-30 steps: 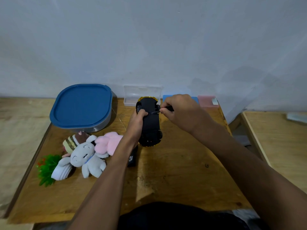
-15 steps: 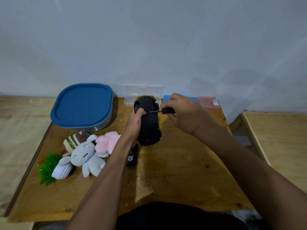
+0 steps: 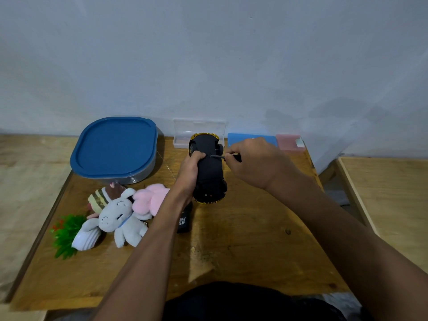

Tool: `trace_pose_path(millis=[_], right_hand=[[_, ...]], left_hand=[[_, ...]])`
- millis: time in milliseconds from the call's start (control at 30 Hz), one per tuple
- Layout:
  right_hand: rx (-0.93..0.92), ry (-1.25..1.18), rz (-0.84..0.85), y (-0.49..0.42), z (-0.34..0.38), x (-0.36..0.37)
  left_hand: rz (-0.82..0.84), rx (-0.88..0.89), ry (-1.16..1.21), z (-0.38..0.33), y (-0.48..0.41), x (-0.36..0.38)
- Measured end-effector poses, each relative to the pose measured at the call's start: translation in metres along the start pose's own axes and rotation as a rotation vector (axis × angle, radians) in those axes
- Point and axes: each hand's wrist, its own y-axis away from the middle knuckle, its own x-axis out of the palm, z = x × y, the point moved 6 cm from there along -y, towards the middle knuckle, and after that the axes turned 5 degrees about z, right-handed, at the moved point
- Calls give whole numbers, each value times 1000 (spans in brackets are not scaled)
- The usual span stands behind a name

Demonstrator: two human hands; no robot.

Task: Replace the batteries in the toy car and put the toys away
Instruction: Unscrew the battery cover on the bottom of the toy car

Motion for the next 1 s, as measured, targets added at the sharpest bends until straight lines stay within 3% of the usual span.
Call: trace_pose_path(millis=[567, 1000], right_hand=[[-136, 150, -110, -1, 4, -6], [-166, 156, -48, -1, 11, -9]], left_hand=[[-29, -60, -31, 8, 0, -4], [5, -73, 11, 7, 5, -3]])
